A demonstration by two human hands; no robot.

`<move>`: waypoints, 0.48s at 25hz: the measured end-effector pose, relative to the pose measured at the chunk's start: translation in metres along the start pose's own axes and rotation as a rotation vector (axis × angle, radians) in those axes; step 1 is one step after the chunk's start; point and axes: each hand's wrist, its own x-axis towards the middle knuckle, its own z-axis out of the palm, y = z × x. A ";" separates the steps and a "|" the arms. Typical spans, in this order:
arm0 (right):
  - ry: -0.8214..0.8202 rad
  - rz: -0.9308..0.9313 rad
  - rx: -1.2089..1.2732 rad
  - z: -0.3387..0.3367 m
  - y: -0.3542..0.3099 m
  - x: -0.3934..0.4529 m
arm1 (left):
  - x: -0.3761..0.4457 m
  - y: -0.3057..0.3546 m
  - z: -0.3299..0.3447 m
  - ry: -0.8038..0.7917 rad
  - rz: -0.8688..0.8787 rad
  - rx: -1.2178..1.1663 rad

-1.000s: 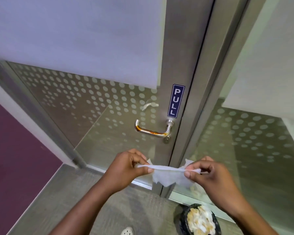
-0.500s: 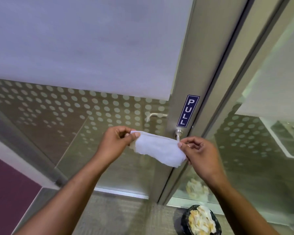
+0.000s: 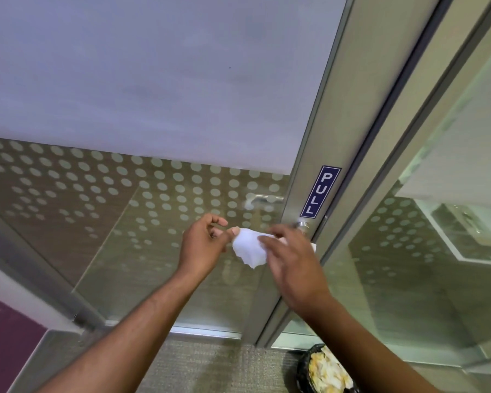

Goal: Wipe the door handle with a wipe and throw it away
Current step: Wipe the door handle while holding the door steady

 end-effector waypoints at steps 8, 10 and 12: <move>-0.083 -0.068 -0.176 0.048 -0.016 0.022 | 0.038 0.032 0.008 0.273 1.083 0.726; -0.066 -0.027 -0.168 0.050 -0.017 0.021 | 0.056 0.035 0.019 0.270 1.216 0.920; -0.033 -0.003 -0.126 0.053 -0.014 0.019 | 0.068 0.029 0.027 0.316 1.263 1.040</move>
